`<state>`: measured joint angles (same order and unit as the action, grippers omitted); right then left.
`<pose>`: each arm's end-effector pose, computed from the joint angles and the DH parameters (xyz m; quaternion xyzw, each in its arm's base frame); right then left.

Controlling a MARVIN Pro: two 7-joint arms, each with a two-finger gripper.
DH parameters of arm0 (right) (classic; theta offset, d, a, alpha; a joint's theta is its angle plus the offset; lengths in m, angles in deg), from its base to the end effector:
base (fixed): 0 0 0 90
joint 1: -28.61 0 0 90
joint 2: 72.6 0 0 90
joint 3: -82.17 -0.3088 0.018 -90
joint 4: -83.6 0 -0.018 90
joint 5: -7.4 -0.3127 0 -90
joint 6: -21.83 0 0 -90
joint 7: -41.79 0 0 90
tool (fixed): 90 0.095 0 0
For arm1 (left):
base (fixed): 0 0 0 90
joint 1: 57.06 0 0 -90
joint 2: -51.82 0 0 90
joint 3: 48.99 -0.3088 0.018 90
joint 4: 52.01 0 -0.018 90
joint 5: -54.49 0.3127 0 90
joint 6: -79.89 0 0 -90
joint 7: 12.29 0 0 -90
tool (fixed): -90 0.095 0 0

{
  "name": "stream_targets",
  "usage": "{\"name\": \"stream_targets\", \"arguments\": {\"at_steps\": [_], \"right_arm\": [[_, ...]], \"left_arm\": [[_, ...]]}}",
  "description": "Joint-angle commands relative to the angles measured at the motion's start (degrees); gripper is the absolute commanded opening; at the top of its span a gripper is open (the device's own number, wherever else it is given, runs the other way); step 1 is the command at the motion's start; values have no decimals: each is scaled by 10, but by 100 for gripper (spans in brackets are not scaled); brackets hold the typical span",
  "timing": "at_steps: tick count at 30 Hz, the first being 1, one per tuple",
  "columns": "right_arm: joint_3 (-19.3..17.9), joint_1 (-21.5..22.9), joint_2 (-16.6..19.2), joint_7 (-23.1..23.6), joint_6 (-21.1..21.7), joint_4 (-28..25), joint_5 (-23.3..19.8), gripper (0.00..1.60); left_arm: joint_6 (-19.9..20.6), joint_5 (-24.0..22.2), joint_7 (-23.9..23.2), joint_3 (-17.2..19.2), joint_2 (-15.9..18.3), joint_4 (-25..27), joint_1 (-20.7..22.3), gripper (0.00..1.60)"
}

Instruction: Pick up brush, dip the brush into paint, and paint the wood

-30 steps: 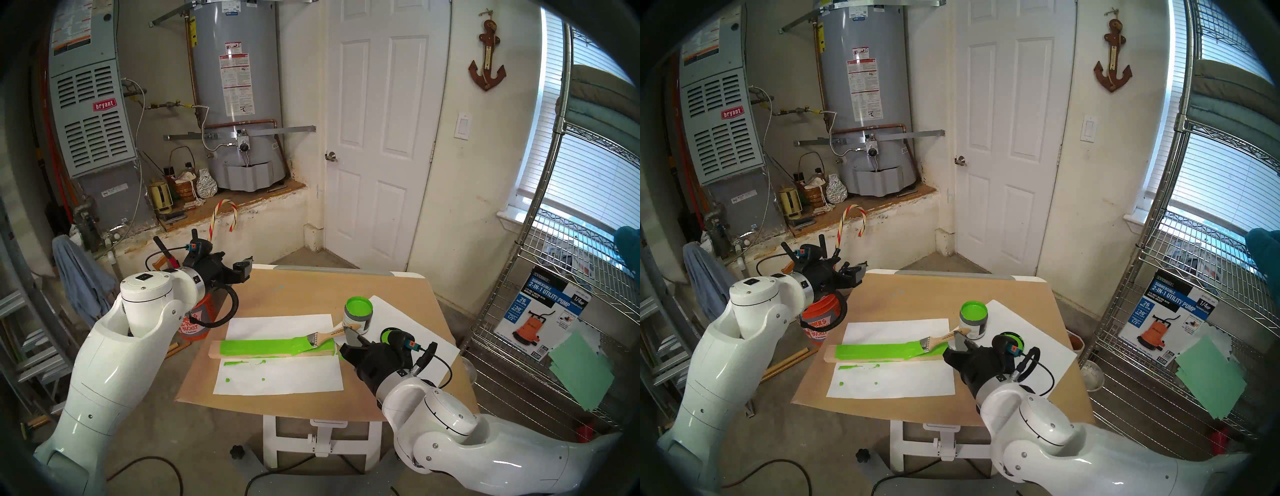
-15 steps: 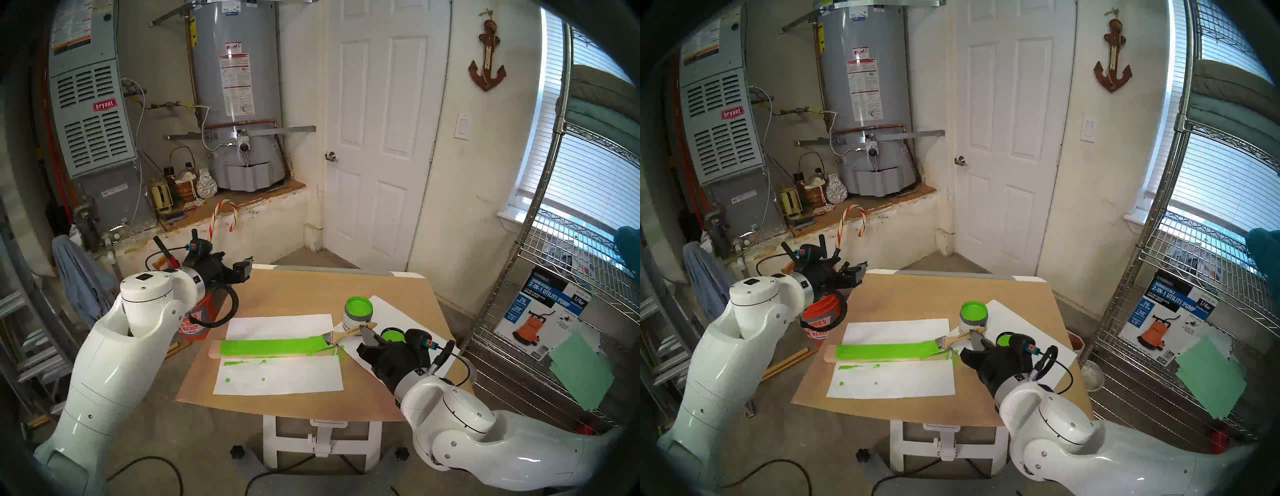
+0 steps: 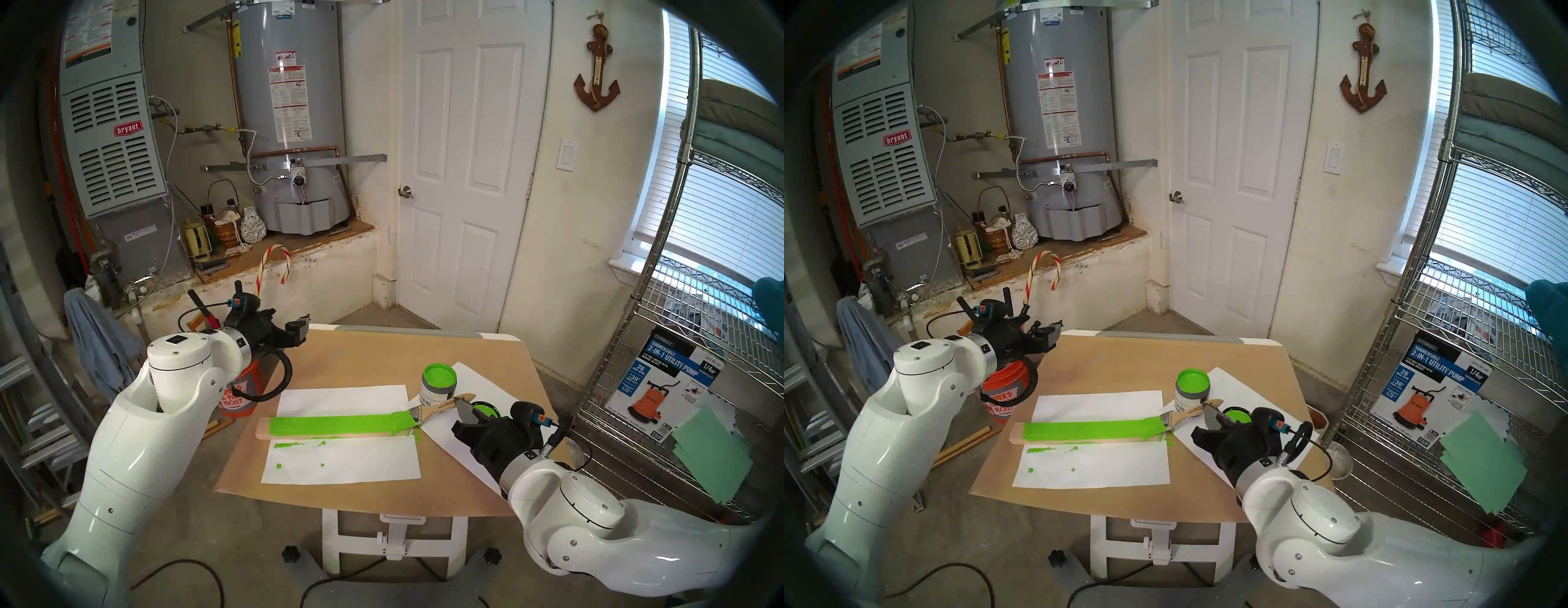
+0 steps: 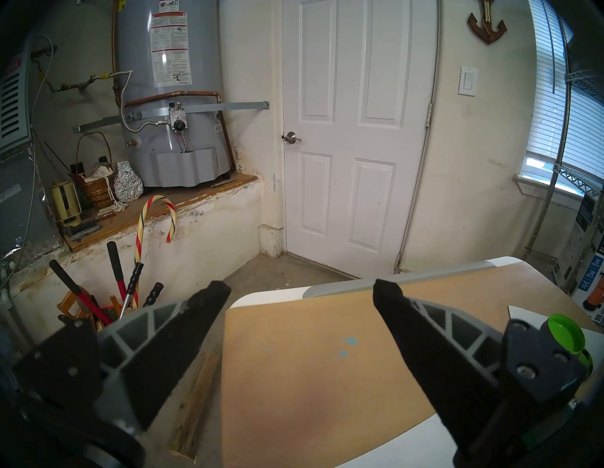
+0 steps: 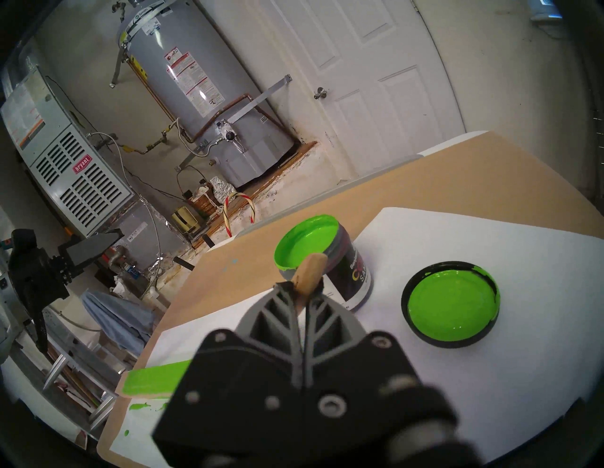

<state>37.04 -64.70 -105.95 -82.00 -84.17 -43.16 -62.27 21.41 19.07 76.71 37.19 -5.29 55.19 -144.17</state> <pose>0.2707 0.0227 -0.2767 -0.7931 0.0964 -0.5458 0.2526 0.4197 0.0861 -0.2180 0.7952 -0.0910 0.5938 0.0825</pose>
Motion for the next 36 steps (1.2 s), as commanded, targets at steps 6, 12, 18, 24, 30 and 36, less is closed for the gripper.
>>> {"name": "stream_targets", "arguments": {"at_steps": [6,12,18,24,30,36], "right_arm": [[-23,-7,22,16,-14,-31,-33,0],[-28,-10,17,33,-17,-28,-65,0],[-35,-11,17,41,-23,-31,-79,0],[-54,-21,35,63,-38,-55,-116,0],[-76,-27,41,75,-64,-81,-144,0],[-113,-32,35,87,-105,-93,-192,0]], "left_arm": [[-1,-1,0,5,1,10,5,160],[-1,-1,0,5,1,10,5,160],[-1,-1,0,5,1,10,5,160],[-1,-1,0,5,1,9,5,160],[-1,-1,0,5,1,9,6,160],[-2,-1,0,5,1,9,6,160]]}}
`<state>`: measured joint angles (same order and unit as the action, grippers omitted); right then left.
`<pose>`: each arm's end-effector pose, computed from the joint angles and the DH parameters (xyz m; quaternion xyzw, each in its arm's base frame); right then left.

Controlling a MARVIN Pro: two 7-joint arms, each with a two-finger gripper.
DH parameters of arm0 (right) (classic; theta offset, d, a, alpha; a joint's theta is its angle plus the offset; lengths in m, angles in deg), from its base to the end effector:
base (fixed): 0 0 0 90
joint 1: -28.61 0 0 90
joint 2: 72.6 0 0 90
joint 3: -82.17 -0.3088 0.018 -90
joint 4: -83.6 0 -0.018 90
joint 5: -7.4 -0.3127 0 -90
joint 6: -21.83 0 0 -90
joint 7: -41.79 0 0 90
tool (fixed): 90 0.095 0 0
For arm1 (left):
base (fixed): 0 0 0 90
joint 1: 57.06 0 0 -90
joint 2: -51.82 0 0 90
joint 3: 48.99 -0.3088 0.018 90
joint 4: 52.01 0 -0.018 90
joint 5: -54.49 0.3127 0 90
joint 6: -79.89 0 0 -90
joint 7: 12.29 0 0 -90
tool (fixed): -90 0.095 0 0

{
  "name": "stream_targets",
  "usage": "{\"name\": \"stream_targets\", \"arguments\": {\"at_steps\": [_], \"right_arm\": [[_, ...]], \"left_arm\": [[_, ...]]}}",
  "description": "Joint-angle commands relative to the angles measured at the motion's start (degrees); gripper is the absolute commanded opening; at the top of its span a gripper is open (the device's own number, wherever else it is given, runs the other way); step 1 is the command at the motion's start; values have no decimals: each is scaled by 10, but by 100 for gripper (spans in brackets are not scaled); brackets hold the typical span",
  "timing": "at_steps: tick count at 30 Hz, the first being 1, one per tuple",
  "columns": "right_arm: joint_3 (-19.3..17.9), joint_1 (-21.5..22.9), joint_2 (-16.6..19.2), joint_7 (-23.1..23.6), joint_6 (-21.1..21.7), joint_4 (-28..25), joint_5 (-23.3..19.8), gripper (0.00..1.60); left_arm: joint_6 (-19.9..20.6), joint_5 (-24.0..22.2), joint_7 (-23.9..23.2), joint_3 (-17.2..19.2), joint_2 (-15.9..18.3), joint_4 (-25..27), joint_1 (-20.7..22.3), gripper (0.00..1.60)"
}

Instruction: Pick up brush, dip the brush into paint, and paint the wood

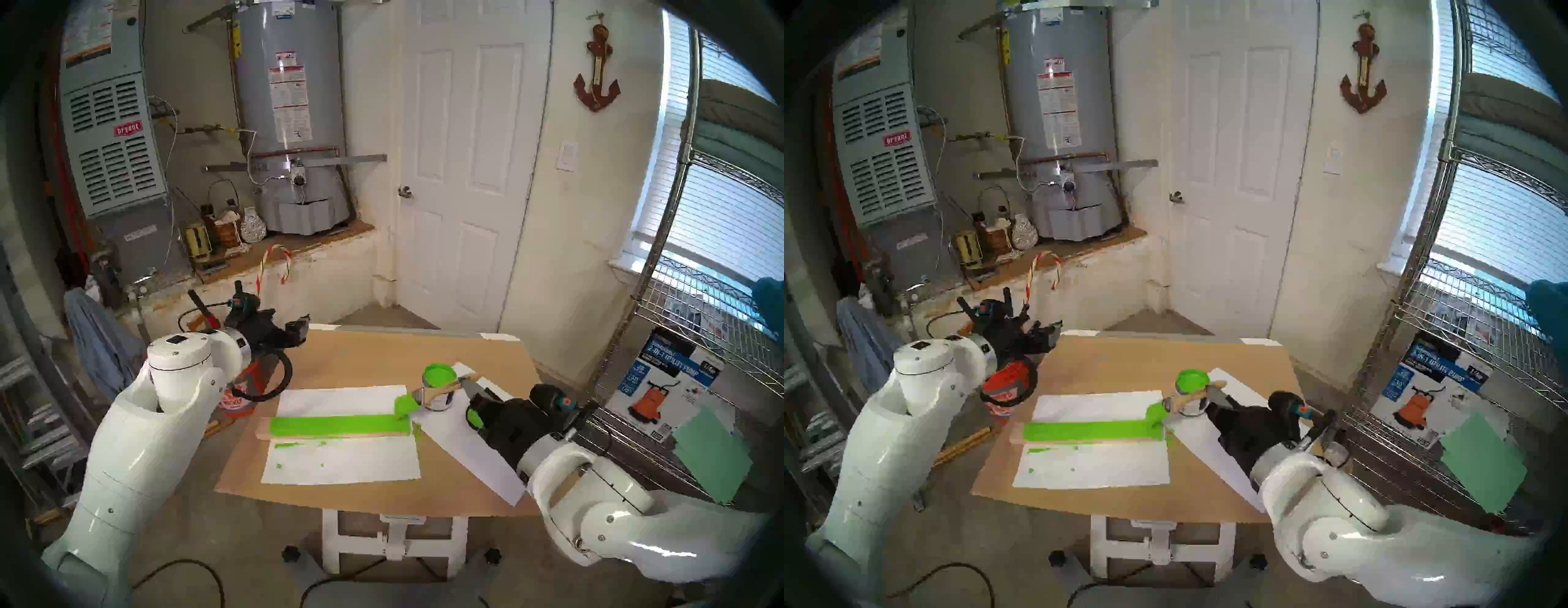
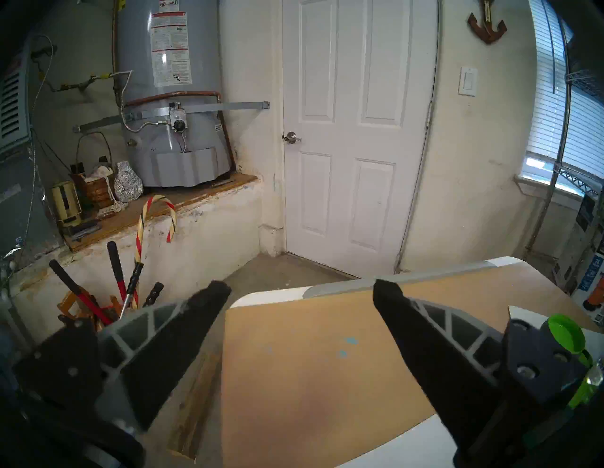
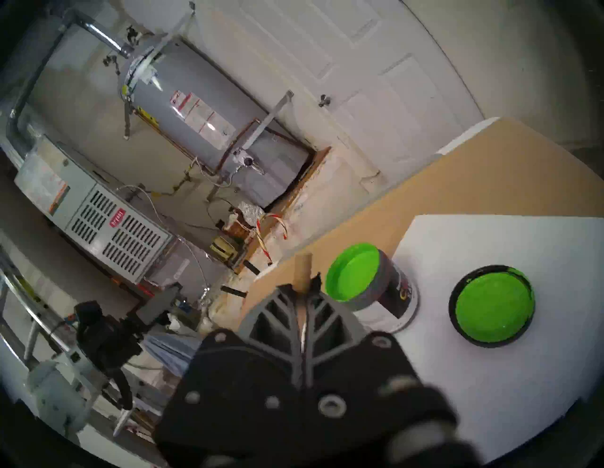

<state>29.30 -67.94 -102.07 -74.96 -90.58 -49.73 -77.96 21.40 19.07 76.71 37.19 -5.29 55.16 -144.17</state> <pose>0.2702 0.0157 -0.2281 -0.7494 0.1758 -0.5315 0.3537 0.4197 0.0862 -0.2182 0.7953 -0.0909 0.5937 0.0824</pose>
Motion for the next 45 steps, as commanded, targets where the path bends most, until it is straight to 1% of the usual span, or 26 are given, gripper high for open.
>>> {"name": "stream_targets", "arguments": {"at_steps": [1,5,8,9,13,16,22,26,27,28,29,30,32,35,36,37,42,43,45], "right_arm": [[-40,-1,-3,19,-45,-28,-41,0],[-70,-20,15,32,-74,-37,-78,0],[-106,-48,36,37,-111,-43,-111,0],[-118,-57,42,38,-114,-42,-117,0],[-162,-94,75,36,-156,-40,-138,0],[-184,-119,95,31,-184,-30,-149,0],[-208,-165,139,27,-241,-20,-169,0],[-214,-191,161,28,-265,-10,-177,0],[-219,-205,172,31,-276,-9,-181,0],[-219,-210,178,31,-283,-5,-181,0],[-229,-229,181,34,-290,-3,-182,0],[-221,-221,184,32,-294,3,-184,0],[-230,-242,190,36,-306,9,-185,0],[-232,-265,198,45,-319,17,-189,0],[-229,-266,200,47,-323,20,-192,0],[-234,-278,202,52,-326,22,-194,0],[-248,-309,211,76,-326,27,-208,0],[-248,-309,211,76,-326,27,-208,0],[-254,-324,215,94,-326,26,-219,0]], "left_arm": [[-1,-1,0,5,1,9,6,160],[-1,-1,0,5,1,9,6,160],[-2,-1,0,5,1,9,6,160],[-2,-1,0,5,1,9,6,160],[-2,0,0,4,1,8,6,160],[-2,0,0,4,1,8,6,160],[-2,0,0,4,1,8,6,160],[-2,0,0,4,1,8,6,160],[-2,0,0,4,1,8,6,160],[-2,0,0,4,1,8,6,160],[-2,0,0,4,1,8,6,160],[-2,0,0,4,1,8,6,160],[-2,0,0,4,1,8,6,160],[-2,0,0,4,1,8,6,160],[-2,0,0,4,1,8,6,160],[-2,0,0,4,1,8,6,160],[-2,0,0,4,1,8,6,160],[-2,0,0,4,1,8,6,160],[-2,0,0,4,1,8,6,160]]}}
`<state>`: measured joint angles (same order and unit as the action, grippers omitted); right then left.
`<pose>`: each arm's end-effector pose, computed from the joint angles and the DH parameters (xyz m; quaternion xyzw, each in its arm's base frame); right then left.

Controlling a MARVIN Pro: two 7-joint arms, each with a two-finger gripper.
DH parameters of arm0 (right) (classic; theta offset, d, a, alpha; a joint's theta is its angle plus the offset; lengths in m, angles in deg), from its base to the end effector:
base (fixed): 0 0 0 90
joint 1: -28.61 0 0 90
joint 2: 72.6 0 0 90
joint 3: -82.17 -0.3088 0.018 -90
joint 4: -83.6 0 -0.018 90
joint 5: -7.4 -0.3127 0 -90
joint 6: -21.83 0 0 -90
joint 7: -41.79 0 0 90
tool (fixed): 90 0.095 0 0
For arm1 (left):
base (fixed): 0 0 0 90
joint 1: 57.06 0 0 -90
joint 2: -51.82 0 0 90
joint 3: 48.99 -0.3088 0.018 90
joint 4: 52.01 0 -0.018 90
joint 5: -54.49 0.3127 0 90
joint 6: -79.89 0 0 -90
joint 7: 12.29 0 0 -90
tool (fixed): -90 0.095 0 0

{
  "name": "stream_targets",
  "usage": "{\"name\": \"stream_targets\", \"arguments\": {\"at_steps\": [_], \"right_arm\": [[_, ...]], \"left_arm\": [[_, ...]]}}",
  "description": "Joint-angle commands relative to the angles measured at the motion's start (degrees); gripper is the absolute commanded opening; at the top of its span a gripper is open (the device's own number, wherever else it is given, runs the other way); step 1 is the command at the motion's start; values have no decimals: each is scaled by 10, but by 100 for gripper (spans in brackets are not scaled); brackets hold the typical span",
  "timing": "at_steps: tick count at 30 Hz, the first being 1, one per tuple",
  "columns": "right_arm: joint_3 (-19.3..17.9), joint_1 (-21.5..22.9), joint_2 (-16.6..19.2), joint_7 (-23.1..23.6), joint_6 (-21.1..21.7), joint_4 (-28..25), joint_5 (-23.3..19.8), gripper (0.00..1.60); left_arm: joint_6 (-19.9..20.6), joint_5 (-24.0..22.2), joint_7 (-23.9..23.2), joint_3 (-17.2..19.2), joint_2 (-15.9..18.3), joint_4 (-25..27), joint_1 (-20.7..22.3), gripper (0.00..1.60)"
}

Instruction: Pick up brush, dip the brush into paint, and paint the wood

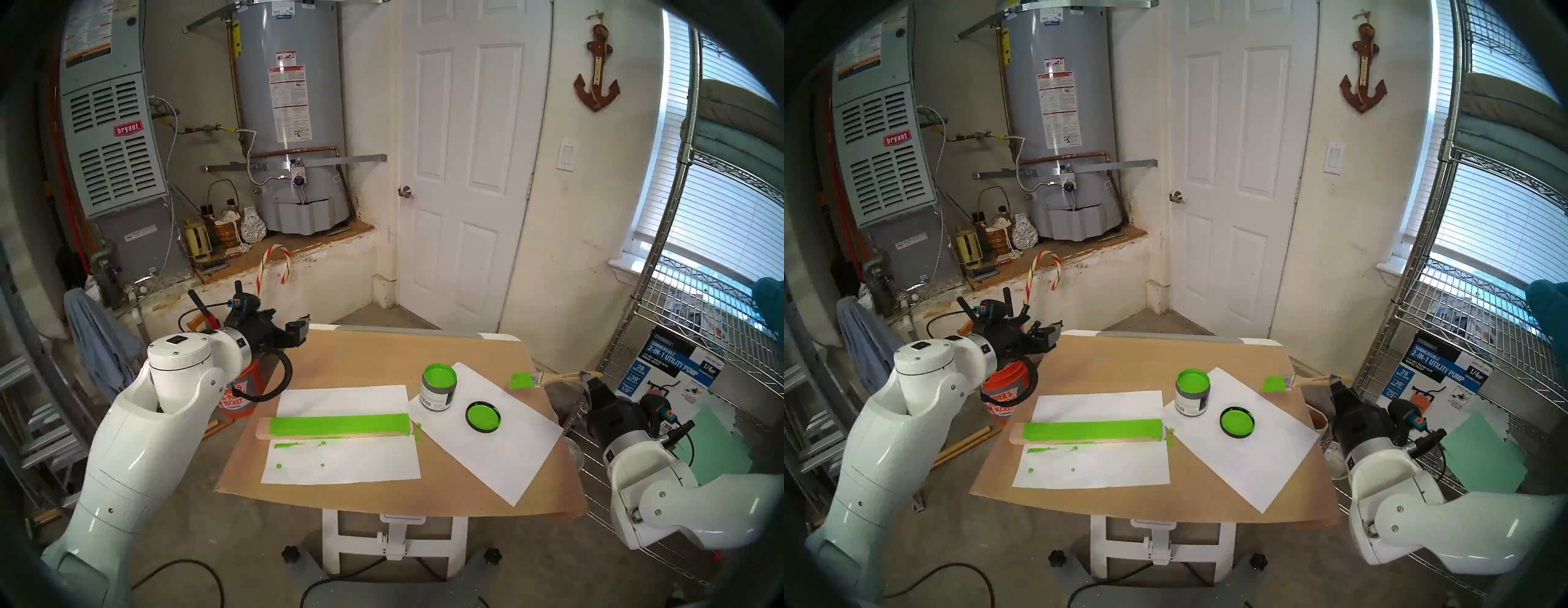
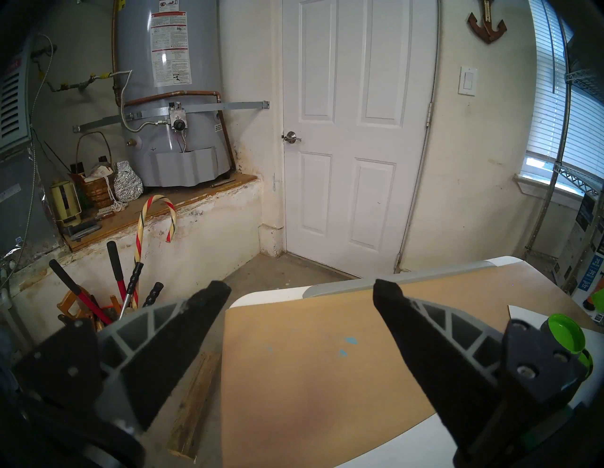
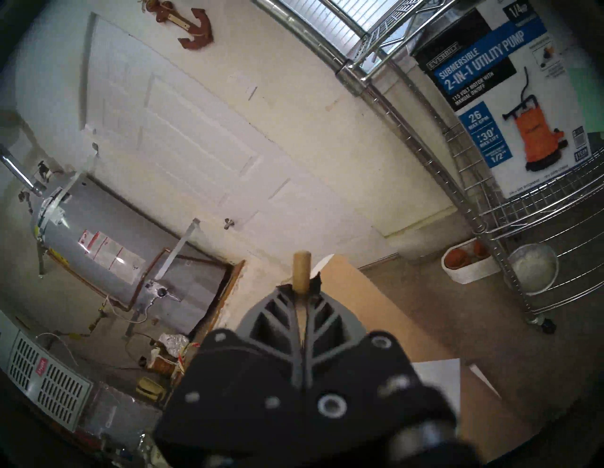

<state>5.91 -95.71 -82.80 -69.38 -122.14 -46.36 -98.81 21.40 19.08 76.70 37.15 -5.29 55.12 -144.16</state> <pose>0.2608 -0.1226 -0.2342 -0.6754 0.3650 -0.6032 0.2162 0.4198 0.0861 -0.2185 0.7955 -0.0911 0.5934 0.0825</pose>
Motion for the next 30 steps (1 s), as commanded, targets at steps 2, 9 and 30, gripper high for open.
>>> {"name": "stream_targets", "arguments": {"at_steps": [2,9,30], "right_arm": [[-25,-56,24,51,-10,-8,-19,0],[-40,-88,28,108,-10,2,-61,0],[-109,-128,15,273,85,27,-175,0]], "left_arm": [[-2,-1,0,5,1,9,6,160],[-2,-1,0,5,1,9,6,160],[-1,-1,0,5,1,10,5,160]]}}
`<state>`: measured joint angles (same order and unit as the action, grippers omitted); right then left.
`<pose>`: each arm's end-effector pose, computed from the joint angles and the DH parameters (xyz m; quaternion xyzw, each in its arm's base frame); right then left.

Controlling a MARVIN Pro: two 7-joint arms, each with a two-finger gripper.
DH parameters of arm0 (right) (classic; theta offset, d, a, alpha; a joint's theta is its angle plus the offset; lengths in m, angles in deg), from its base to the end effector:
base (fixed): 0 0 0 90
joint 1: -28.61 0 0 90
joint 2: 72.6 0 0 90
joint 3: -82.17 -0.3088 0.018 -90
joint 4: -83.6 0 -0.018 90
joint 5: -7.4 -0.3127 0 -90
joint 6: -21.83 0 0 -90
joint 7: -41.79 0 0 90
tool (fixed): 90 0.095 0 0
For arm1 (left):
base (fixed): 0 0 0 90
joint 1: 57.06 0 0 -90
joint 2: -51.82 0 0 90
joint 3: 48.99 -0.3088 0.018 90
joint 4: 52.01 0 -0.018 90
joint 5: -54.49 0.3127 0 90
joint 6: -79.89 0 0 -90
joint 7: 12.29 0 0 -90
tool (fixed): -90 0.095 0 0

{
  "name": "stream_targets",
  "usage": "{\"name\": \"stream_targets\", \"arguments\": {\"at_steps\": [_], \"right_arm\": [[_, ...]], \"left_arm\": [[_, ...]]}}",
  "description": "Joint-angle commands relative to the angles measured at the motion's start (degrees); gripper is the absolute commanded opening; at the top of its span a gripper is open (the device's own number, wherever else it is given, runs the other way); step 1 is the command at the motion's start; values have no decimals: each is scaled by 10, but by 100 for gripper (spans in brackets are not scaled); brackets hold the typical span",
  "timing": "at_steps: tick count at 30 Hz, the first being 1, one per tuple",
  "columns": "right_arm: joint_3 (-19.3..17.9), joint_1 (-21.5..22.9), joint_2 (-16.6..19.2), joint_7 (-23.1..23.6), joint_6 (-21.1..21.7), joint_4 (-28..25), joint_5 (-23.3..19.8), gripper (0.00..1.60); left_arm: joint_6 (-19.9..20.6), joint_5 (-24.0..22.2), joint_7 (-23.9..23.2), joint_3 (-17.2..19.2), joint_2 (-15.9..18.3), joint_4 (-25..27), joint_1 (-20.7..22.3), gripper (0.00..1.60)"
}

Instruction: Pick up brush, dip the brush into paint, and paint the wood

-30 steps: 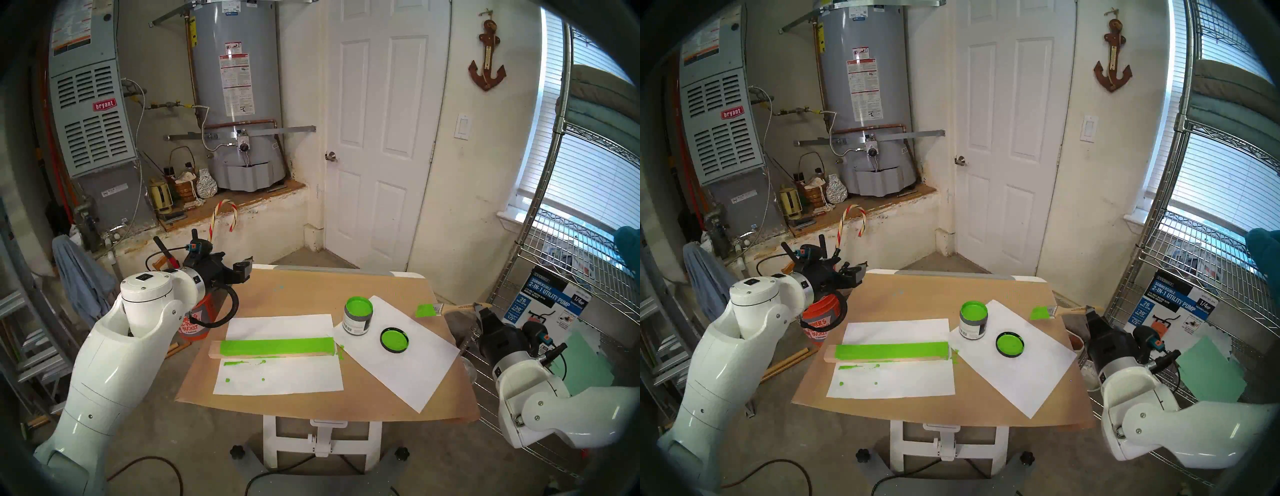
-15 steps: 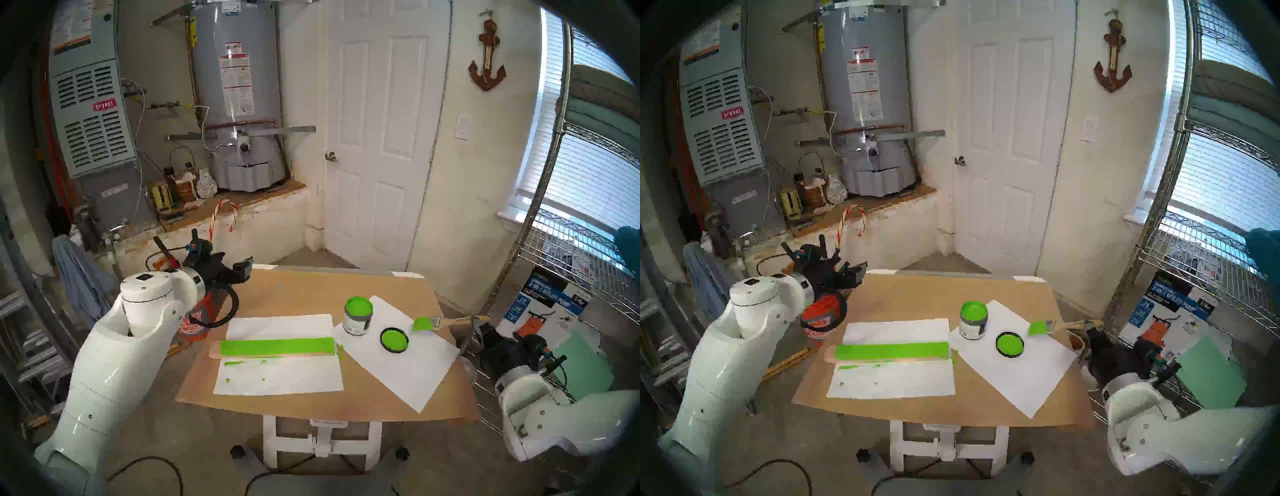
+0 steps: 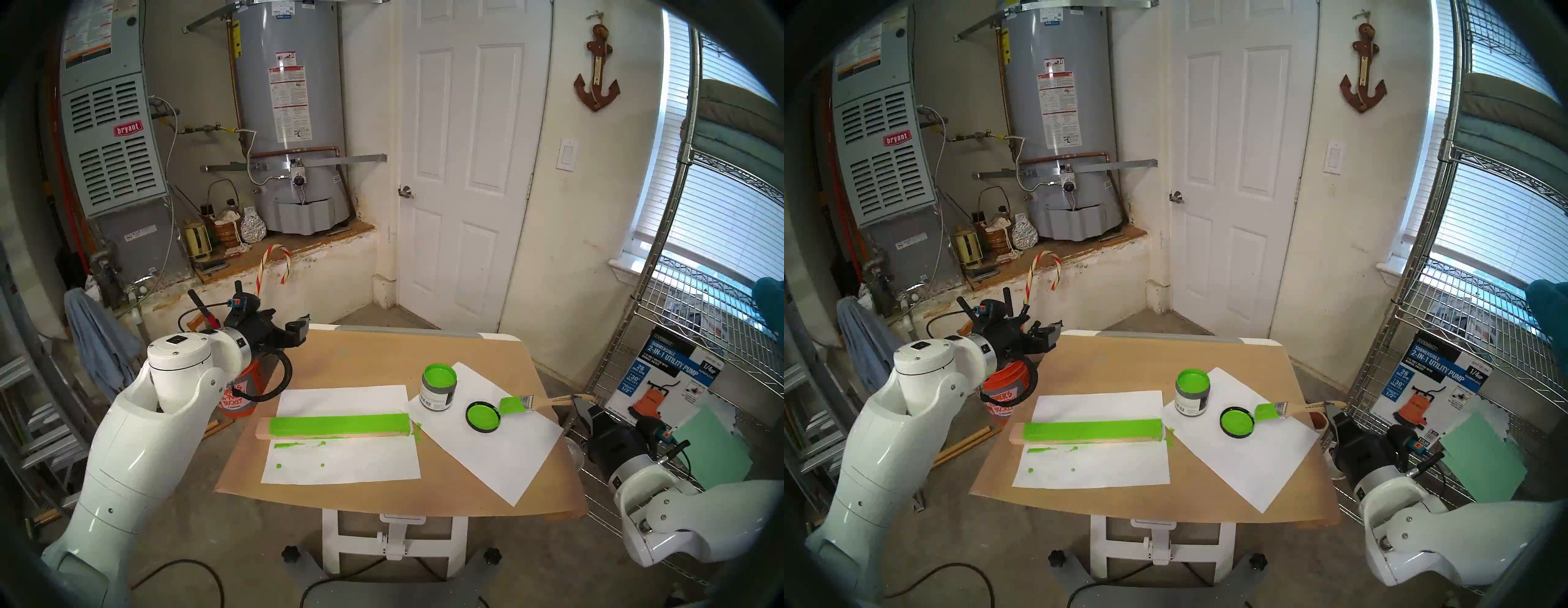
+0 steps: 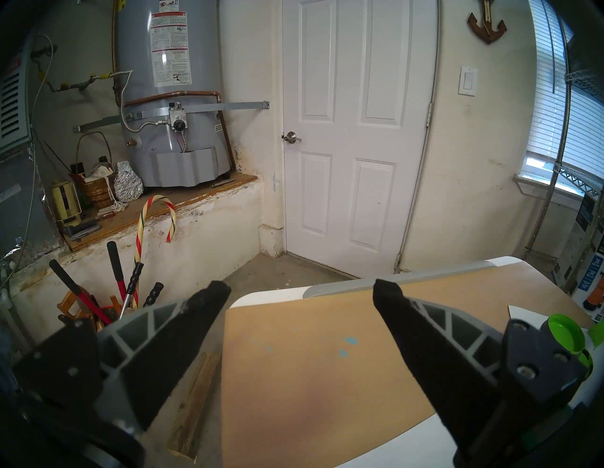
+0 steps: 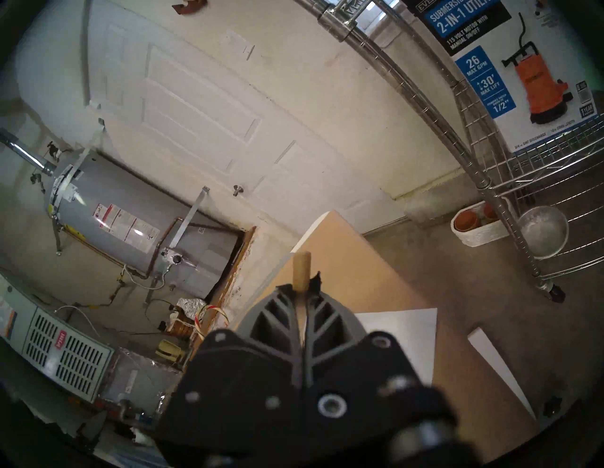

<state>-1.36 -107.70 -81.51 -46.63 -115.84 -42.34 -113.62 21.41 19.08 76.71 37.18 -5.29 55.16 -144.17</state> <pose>0.2480 -0.1315 -0.2583 -0.6955 0.3429 -0.5611 0.2896 0.4197 0.0861 -0.2182 0.7953 -0.0910 0.5936 0.0824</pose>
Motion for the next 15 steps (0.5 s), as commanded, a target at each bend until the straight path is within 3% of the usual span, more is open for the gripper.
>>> {"name": "stream_targets", "arguments": {"at_steps": [1,15], "right_arm": [[-39,-11,6,47,26,-15,-30,0],[-74,-43,20,47,53,-31,-47,0]], "left_arm": [[-1,-1,0,5,1,9,6,160],[-1,-1,0,5,1,10,5,160]]}}
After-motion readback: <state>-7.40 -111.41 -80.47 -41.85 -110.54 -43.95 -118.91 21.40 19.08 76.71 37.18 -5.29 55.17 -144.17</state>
